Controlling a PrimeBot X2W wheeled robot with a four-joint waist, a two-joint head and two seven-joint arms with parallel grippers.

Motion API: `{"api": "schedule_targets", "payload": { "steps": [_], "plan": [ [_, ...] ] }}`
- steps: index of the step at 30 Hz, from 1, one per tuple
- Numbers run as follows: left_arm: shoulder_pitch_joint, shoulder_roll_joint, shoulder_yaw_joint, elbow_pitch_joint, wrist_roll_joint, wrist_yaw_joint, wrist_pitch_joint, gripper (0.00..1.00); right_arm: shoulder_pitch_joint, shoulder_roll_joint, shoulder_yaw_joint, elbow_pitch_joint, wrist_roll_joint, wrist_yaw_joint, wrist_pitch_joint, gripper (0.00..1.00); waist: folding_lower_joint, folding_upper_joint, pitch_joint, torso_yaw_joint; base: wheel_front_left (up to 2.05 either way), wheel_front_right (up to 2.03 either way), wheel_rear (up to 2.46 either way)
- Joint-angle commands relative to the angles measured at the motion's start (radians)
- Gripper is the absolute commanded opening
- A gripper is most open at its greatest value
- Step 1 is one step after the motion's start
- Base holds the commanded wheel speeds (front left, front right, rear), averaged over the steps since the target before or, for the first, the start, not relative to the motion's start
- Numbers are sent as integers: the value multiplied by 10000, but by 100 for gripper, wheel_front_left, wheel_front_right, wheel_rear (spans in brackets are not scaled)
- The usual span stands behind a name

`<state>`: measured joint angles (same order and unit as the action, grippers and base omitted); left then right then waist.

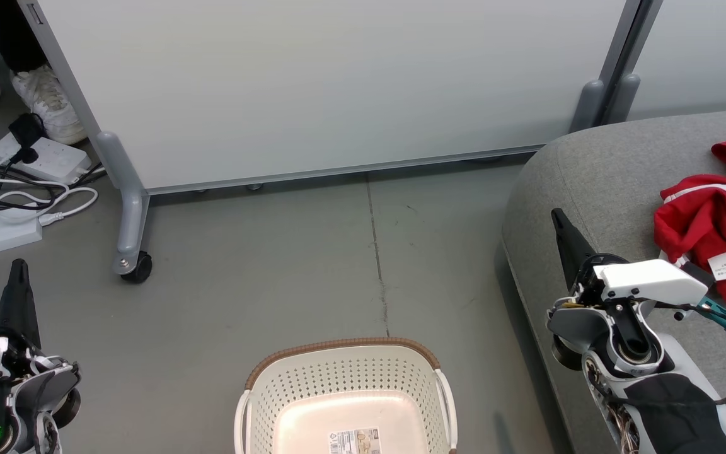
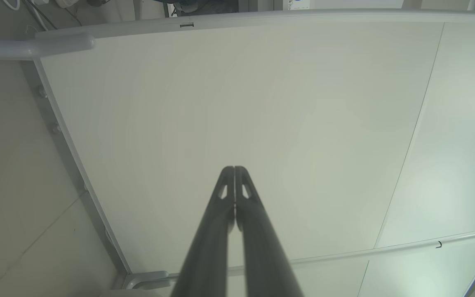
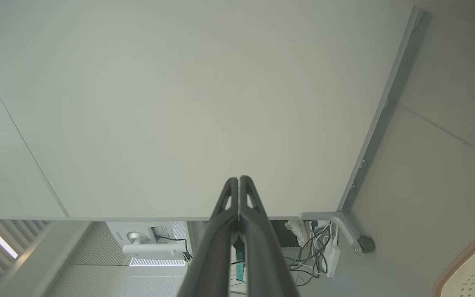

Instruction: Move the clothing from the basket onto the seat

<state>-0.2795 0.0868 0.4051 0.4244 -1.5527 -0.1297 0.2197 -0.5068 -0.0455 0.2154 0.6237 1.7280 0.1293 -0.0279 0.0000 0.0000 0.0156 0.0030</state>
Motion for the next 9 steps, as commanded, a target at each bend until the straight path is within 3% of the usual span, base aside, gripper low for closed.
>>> {"api": "schedule_targets", "payload": {
  "steps": [1, 9],
  "plan": [
    [-140, 72, -11, 3, -66, -43, -2, 0, -71, -89, 13, 3, 56, 25, 16, 0, 0, 0, 0, 0, 0, 0, 0],
    [-139, 75, -16, 3, -73, -43, -7, 0, -71, -89, 13, 3, 56, 25, 16, 0, 0, 0, 0, 0, 0, 0, 0]
  ]
}}
